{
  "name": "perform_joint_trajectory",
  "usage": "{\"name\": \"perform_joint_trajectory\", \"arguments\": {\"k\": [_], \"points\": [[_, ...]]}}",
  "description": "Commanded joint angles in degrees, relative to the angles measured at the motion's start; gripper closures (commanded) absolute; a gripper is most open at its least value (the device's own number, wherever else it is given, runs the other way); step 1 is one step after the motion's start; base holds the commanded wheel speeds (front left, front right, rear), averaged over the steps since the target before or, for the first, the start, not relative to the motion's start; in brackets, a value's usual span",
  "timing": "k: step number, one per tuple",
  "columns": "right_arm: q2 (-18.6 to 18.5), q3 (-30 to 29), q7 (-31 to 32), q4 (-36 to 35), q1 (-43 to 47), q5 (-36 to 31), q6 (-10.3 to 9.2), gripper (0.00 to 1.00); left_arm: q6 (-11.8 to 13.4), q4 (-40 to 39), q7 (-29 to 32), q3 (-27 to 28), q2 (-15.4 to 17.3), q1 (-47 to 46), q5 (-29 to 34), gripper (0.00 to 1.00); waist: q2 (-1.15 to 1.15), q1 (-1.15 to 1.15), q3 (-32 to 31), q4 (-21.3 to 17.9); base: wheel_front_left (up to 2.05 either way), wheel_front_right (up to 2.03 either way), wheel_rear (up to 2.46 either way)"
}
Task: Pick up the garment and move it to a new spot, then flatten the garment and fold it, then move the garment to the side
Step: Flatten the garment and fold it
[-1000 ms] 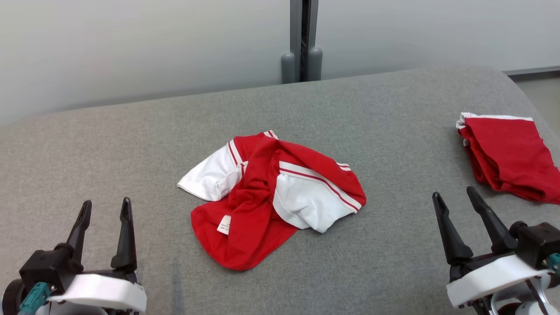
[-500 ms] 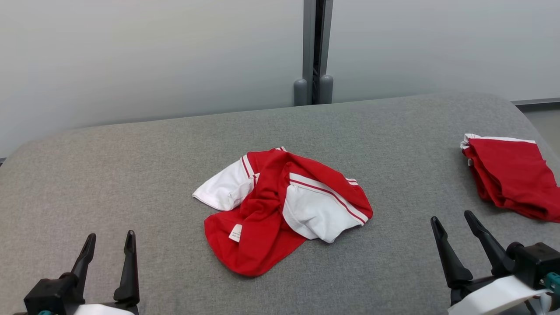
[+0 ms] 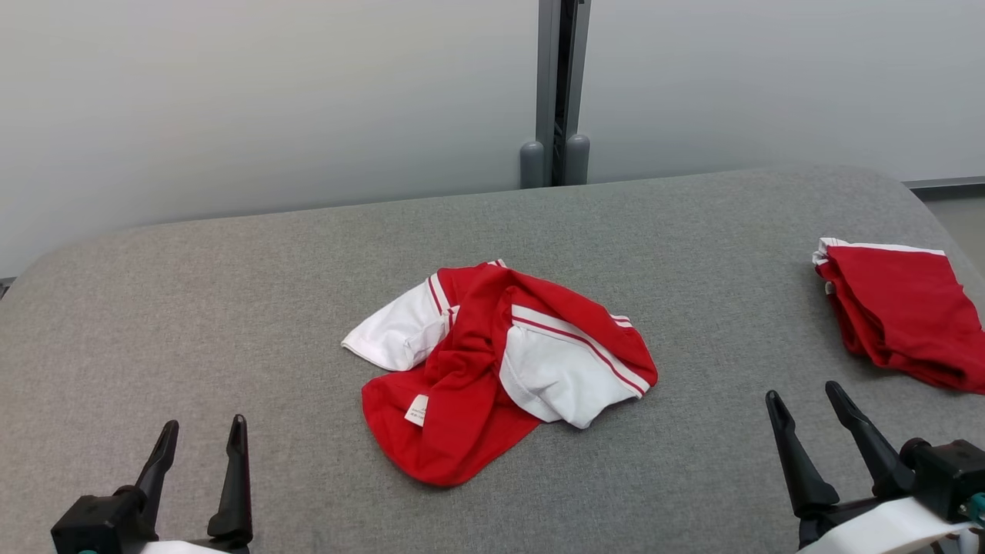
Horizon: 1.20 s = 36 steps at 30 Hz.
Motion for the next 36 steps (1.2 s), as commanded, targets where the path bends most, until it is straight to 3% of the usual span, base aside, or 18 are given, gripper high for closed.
{"name": "perform_joint_trajectory", "arguments": {"k": [1, 19, 36], "points": [[-0.03, -0.21, 0.18, -0.16, 0.27, -0.41, -0.02, 0.00, -0.04, 0.14, -0.02, -0.05, 0.43, -0.32, -0.28, 0.00, 0.00, 0.00, -0.02, 0.03, 0.00, 0.00, 0.00], [-1.04, 1.30, 0.73, 0.55, -1.92, 0.11, -0.02, 0.00, 0.03, 0.35, -0.31, -0.74, 0.40, -2.14, -0.21, 0.00, 0.00, 0.00, 0.86, 1.19, 0.00, 0.00, 0.00], [-11.96, 26.24, 7.51, 16.02, -20.95, 0.03, -0.03, 0.00, -3.83, 4.74, -4.24, -4.49, -2.42, -14.91, 0.87, 0.00, 0.00, 0.00, 14.17, 10.38, 0.00, 0.00, 0.00]]}}
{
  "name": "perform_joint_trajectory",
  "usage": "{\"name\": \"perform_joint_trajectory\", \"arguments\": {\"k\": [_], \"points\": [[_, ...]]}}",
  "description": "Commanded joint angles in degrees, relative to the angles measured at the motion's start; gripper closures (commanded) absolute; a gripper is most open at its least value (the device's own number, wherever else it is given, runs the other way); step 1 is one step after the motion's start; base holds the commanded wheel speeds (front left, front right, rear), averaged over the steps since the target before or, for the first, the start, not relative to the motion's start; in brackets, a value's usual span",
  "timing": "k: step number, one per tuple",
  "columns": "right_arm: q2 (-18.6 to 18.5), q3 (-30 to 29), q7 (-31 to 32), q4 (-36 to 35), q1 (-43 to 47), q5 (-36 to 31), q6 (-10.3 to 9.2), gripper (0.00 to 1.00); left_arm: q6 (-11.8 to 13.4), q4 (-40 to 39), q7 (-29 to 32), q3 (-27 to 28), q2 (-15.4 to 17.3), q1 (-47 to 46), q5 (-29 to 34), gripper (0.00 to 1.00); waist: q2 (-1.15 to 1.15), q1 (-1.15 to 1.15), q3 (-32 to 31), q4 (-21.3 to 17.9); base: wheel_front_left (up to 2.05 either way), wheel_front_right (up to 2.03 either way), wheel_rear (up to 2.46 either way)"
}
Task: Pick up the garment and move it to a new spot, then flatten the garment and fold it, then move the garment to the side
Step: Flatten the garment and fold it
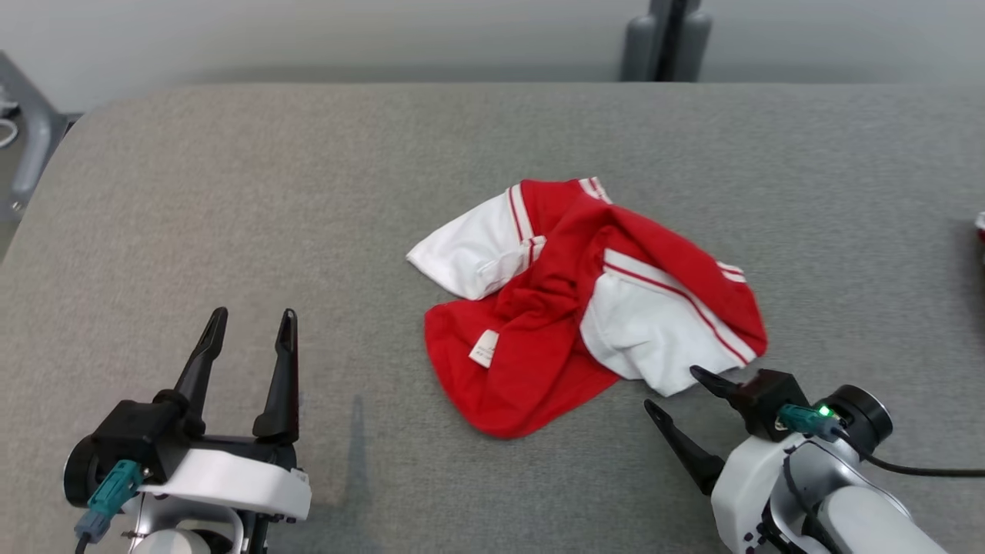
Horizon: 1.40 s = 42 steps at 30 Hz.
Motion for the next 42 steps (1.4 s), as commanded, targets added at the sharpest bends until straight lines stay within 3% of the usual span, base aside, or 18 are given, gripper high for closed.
{"name": "perform_joint_trajectory", "arguments": {"k": [1, 7, 8, 9, 10, 20, 26, 32, 36, 38, 42], "points": [[-0.95, 1.33, 0.16, 1.97, -1.98, -0.56, -0.03, 0.00, -0.55, 0.91, -0.77, -0.08, -0.27, -1.75, -0.10, 0.00, 0.00, 0.00, 2.73, 2.64, 0.00, 0.00, 0.00], [-1.80, 3.78, -0.19, 7.70, -5.84, -0.66, -0.03, 0.00, -1.43, 3.57, -2.59, -0.48, -1.03, -3.73, -0.49, 0.00, 0.00, 0.00, 4.00, 3.69, 0.00, 0.00, 0.00], [-1.88, 3.91, -0.26, 8.24, -6.10, -0.28, -0.03, 0.56, -1.52, 3.93, -2.81, -0.43, -1.06, -3.98, -0.51, 0.00, 0.00, 0.00, 4.11, 3.61, 0.00, 0.00, 0.00], [-1.88, 4.28, -0.11, 8.56, -6.31, 0.04, -0.03, 0.74, -1.60, 4.21, -3.04, -0.37, -1.05, -4.23, -0.50, 0.00, 0.00, 0.00, 4.22, 3.46, 0.00, 0.00, 0.00], [-2.10, 4.59, -0.04, 8.69, -6.65, 0.10, -0.03, 1.00, -1.52, 4.53, -3.21, -0.39, -1.05, -4.44, -0.48, 0.00, 0.00, 0.00, 4.28, 3.30, 0.00, 0.00, 0.00], [-5.81, 9.25, 2.80, -1.34, -8.56, 5.54, -0.03, 1.00, -1.60, 6.17, -4.14, 0.38, -0.25, -4.39, -0.87, 0.00, 0.00, 0.00, 3.05, -0.29, 0.00, 0.00, 0.00], [-6.39, 7.84, 7.18, -13.55, -7.11, 16.80, -0.02, 1.00, -1.31, 6.46, -4.18, 0.79, 0.47, -3.30, -1.08, 0.00, 0.00, 0.00, 1.50, -2.97, 0.00, 0.00, 0.00], [-4.66, 2.63, 9.86, -23.06, -5.76, 27.34, -0.02, 1.00, -1.18, 6.02, -3.95, 0.75, 1.02, -3.13, -1.21, 0.00, 0.00, 0.00, 0.95, -4.61, 0.00, 0.00, 0.00], [-1.01, -2.42, 10.46, -27.12, -4.06, 37.04, -0.02, 1.00, -0.97, 5.80, -3.75, 0.85, 1.33, -3.13, -1.38, 0.00, 0.00, 0.00, 1.14, -5.41, 0.00, 0.00, 0.00], [2.11, -8.10, 10.49, -28.32, -2.27, 45.20, -0.02, 1.00, -0.93, 5.61, -3.74, 0.83, 1.43, -3.21, -1.27, 0.00, 0.00, 0.00, 1.56, -5.87, 0.00, 0.00, 0.00], [5.37, -17.62, 9.30, -25.17, -0.16, 54.00, -0.01, 1.00, -1.15, 5.50, -3.68, 0.59, 1.40, -3.80, -1.38, 0.00, 0.00, 0.00, 2.48, -6.30, 0.00, 0.00, 0.00]]}}
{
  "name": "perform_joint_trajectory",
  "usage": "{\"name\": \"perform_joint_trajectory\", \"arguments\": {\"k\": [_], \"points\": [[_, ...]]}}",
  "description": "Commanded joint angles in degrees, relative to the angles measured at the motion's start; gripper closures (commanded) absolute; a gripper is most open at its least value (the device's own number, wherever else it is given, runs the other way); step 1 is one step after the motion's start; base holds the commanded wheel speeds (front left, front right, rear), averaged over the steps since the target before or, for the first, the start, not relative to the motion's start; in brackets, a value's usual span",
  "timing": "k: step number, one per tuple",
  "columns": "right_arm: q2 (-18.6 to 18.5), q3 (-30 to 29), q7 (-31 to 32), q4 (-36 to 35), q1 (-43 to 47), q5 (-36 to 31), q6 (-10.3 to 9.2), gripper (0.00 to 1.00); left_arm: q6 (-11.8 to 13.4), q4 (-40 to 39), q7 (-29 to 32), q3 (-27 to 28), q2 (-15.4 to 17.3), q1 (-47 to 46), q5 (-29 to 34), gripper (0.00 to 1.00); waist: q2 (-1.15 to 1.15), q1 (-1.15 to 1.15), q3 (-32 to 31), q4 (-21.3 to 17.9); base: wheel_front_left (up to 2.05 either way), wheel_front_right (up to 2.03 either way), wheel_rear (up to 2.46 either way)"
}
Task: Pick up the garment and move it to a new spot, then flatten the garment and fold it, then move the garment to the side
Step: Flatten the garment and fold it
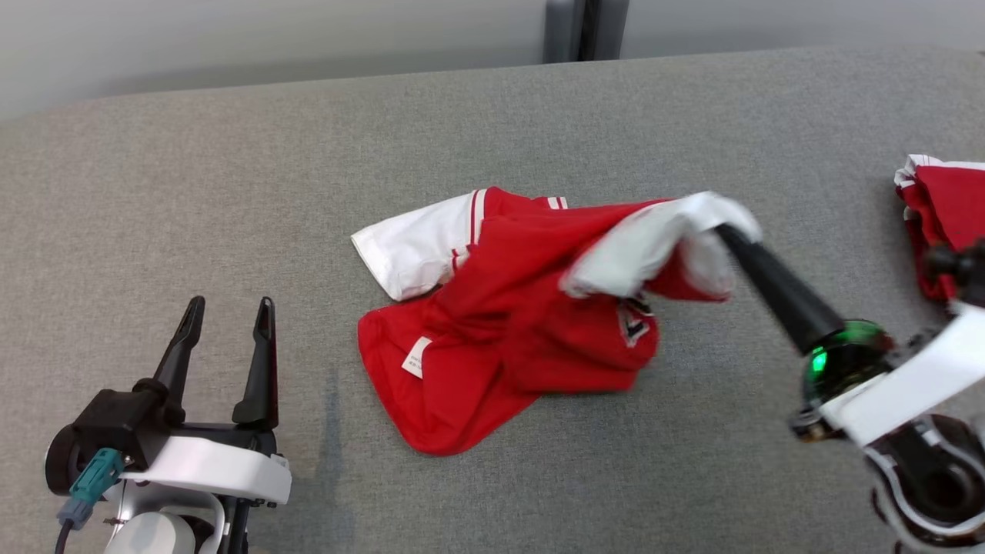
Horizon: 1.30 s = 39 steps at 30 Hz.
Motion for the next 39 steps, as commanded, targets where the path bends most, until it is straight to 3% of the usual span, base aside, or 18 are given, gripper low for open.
{"name": "perform_joint_trajectory", "arguments": {"k": [1, 8, 12, 17, 18, 19, 20, 29, 34, 37, 39], "points": [[0.31, -2.70, -0.69, 1.78, 0.80, 2.02, 0.00, 1.00, -0.05, -0.08, 0.05, 0.08, 0.27, -0.85, -0.02, 0.00, 0.00, 0.00, 0.52, -0.12, 0.00, 0.00, 0.00], [1.00, -13.85, -4.30, 16.66, -0.41, 6.62, 0.00, 1.00, -0.42, 0.21, 0.28, -0.46, 0.36, -2.61, 0.13, 0.00, 0.00, 0.00, 2.78, -0.23, 0.00, 0.00, 0.00], [0.25, -15.54, -7.67, 26.72, -2.60, 4.56, 0.00, 1.00, -0.81, 0.44, 0.37, -0.93, 0.29, -3.56, 0.29, 0.00, 0.00, 0.00, 4.05, 0.08, 0.00, 0.00, 0.00], [-0.92, -13.48, -12.82, 35.86, -4.49, 1.35, 0.00, 1.00, -1.14, 0.87, 0.44, -1.61, 0.14, -4.68, 0.40, 0.00, 0.00, 0.00, 5.22, 0.91, 0.00, 0.00, 0.00], [-0.69, -12.92, -13.73, 37.00, -4.68, 1.53, 0.00, 0.84, -1.13, 0.95, 0.37, -1.68, 0.13, -4.77, 0.41, 0.00, 0.00, 0.00, 5.36, 1.01, 0.00, 0.00, 0.00], [-0.97, -12.19, -14.75, 37.72, -4.70, 0.89, 0.01, 0.60, -1.11, 1.01, 0.26, -1.72, 0.11, -4.75, 0.39, 0.00, 0.00, 0.00, 5.48, 1.10, 0.00, 0.00, 0.00], [-1.11, -11.64, -15.67, 38.40, -4.64, 0.84, 0.00, 0.00, -1.09, 1.05, 0.21, -1.77, 0.10, -4.76, 0.35, 0.00, 0.00, 0.00, 5.59, 1.16, 0.00, 0.00, 0.00], [-5.06, -6.49, -26.90, 39.14, -0.31, -4.58, 0.00, 0.00, -0.44, 1.29, -0.01, -1.68, 0.21, -3.83, -0.16, 0.00, 0.00, 0.00, 4.94, 0.95, 0.00, 0.00, 0.00], [-7.96, -5.41, -31.74, 38.32, 2.89, -14.04, 0.00, 0.00, 0.43, 1.03, -0.31, -0.96, 0.46, -2.63, -0.55, 0.00, 0.00, 0.00, 3.20, -0.14, 0.00, 0.00, 0.00], [-8.25, -8.54, -32.19, 35.52, 3.69, -21.84, 0.00, 0.00, 1.16, 0.70, -0.39, -0.35, 0.57, -1.42, -0.88, 0.00, 0.00, 0.00, 2.10, -0.89, 0.00, 0.00, 0.00], [-6.51, -11.56, -32.13, 31.86, 4.24, -27.61, 0.00, 0.00, 1.72, 0.40, -0.38, 0.09, 0.61, -0.76, -0.99, 0.00, 0.00, 0.00, 1.42, -1.28, 0.00, 0.00, 0.00]]}}
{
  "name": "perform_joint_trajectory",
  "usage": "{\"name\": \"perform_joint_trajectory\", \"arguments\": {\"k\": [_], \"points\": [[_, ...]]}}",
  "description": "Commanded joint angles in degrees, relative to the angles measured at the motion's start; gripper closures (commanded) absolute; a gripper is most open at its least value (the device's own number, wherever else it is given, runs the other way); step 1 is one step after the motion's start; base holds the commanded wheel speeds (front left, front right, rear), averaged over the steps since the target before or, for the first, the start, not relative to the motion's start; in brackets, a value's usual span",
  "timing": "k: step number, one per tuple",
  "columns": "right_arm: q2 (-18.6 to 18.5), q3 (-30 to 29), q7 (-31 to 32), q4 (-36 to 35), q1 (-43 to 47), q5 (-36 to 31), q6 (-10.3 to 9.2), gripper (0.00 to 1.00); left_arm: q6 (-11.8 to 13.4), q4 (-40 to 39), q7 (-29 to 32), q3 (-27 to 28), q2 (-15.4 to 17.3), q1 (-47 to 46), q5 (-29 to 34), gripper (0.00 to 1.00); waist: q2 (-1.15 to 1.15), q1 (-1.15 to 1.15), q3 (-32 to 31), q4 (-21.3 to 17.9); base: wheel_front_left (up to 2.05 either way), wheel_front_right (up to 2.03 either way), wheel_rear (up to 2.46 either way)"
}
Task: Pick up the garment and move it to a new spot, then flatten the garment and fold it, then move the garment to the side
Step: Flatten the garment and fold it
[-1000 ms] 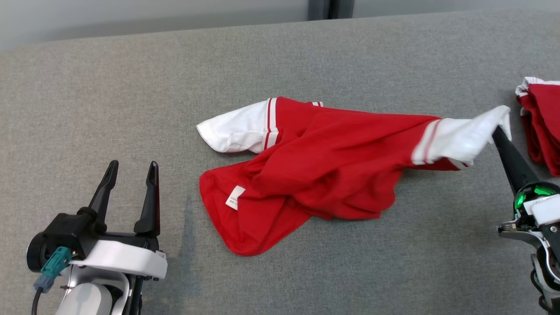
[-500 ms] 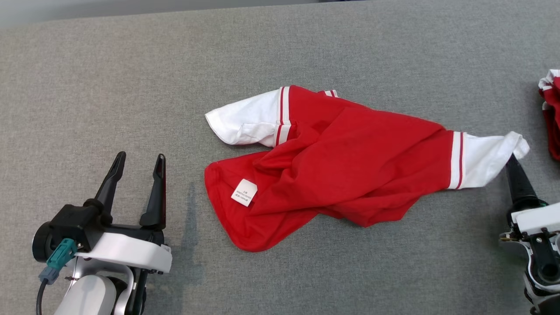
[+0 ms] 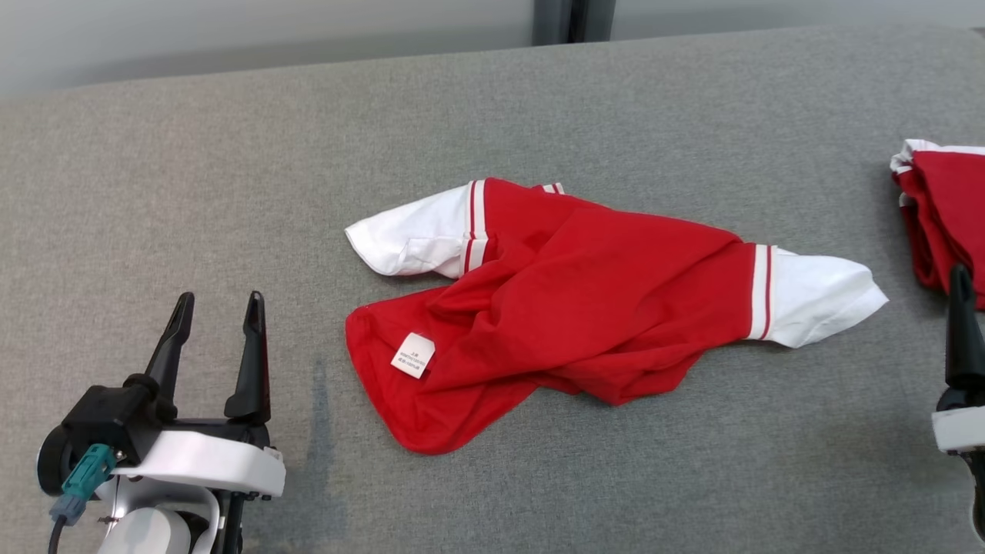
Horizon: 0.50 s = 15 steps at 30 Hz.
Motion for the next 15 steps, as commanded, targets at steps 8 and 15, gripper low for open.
{"name": "perform_joint_trajectory", "arguments": {"k": [8, 15], "points": [[5.15, -2.05, -0.18, -13.44, 3.21, -20.03, -0.01, 0.00, 1.81, -0.84, 0.10, 1.16, 0.80, 2.91, -0.49, 0.00, 0.00, 0.00, -3.69, -0.92, 0.00, 0.00, 0.00], [7.92, -0.70, 3.26, -17.37, 7.62, -24.88, -0.01, 0.00, 2.49, -1.07, 0.44, 0.69, 1.05, 5.35, -0.63, 0.00, 0.00, 0.00, -5.90, -0.75, 0.00, 0.00, 0.00]]}}
